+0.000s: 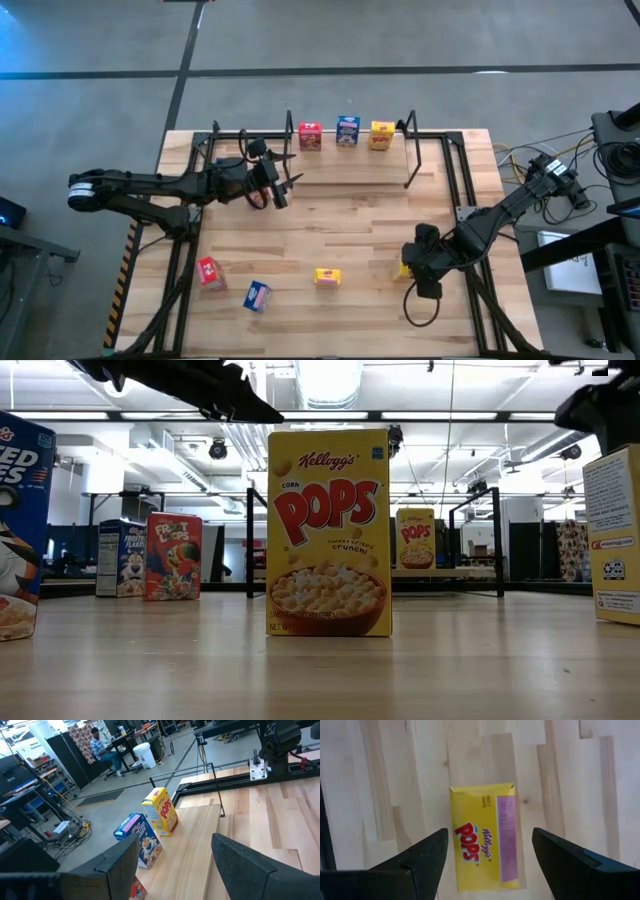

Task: Stack cereal on shelf
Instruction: Put the right yellow cereal box on the shelf aligned with the other yellow cereal box

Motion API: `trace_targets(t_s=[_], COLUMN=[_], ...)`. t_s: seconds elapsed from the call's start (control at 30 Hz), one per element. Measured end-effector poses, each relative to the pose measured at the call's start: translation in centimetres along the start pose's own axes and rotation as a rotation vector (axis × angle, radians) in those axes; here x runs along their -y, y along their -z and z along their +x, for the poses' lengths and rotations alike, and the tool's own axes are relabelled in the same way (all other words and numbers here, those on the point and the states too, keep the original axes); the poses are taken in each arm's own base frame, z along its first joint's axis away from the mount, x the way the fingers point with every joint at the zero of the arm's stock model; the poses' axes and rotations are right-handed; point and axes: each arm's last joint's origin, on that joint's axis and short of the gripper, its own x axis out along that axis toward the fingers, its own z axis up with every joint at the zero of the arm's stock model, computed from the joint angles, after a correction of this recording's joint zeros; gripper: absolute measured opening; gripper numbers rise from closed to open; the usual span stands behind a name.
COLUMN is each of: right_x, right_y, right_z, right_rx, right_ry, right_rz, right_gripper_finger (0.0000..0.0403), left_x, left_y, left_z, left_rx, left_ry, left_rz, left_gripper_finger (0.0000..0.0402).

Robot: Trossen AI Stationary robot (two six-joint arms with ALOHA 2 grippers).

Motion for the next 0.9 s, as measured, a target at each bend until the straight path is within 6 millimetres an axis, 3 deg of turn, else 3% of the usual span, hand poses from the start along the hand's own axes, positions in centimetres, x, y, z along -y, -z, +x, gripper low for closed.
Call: trace_targets(t_s=[0.23, 0.6, 0.9], right_x=[0.0, -0.1, -0.3], right_y=[0.1, 0.0, -0.5], right_z=[1.1, 1.3, 1.1], right_rx=[-0.008, -0.008, 0.042], right_ry=[0.016, 0.017, -0.027], right_rz=[-0.002, -0.002, 0.013], right_gripper_finger=[0.0274, 0.0195, 0.0181], left_x=[0.0, 0.0, 0.0], left_y=[0.0, 0.0, 0.0], left_z=[0.0, 0.0, 0.0], left_rx=[0.001, 0.003, 0.003], left_ry=[0.000, -0.001, -0.001], left_rz=[0.003, 0.003, 0.003], left_gripper_finger=[0.0231, 0.0231, 0.0231])
